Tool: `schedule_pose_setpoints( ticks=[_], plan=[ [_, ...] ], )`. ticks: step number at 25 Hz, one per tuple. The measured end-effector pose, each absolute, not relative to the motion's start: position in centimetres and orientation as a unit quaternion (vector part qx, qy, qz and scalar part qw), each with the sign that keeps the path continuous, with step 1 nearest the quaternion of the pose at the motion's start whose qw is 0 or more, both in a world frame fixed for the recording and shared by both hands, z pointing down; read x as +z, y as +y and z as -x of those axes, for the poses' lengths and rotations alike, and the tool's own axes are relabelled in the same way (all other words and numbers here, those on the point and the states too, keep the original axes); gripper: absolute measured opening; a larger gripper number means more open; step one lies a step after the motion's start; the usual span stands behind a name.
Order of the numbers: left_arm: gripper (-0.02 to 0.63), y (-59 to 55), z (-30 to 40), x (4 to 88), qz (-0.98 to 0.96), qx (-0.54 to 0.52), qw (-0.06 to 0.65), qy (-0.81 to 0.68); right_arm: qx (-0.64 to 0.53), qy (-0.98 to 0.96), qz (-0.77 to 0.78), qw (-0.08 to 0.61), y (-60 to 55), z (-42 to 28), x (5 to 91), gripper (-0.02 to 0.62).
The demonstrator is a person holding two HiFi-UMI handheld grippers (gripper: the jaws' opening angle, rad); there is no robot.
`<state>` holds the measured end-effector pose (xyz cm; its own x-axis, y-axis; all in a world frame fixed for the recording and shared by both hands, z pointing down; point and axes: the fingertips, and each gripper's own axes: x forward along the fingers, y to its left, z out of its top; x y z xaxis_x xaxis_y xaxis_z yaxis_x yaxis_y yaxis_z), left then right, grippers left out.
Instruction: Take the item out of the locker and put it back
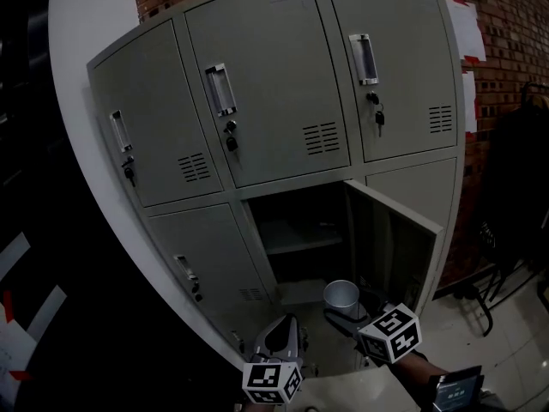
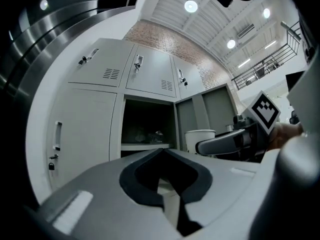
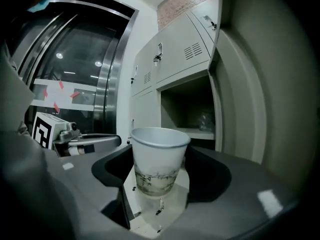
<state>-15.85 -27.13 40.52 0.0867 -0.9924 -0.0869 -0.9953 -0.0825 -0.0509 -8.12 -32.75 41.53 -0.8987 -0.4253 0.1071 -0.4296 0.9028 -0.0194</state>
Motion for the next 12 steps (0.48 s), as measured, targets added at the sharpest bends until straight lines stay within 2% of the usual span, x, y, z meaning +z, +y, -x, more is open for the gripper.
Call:
schedule_pose_setpoints(
  ticks=[12],
  plan=[
    [-0.005,-22.2,12.9,39.8,0.746,0.013,0.054,0.664,0.016,-0.972,-0.231,0.047,-26.1,4.3,41.3,0.312]
  ],
)
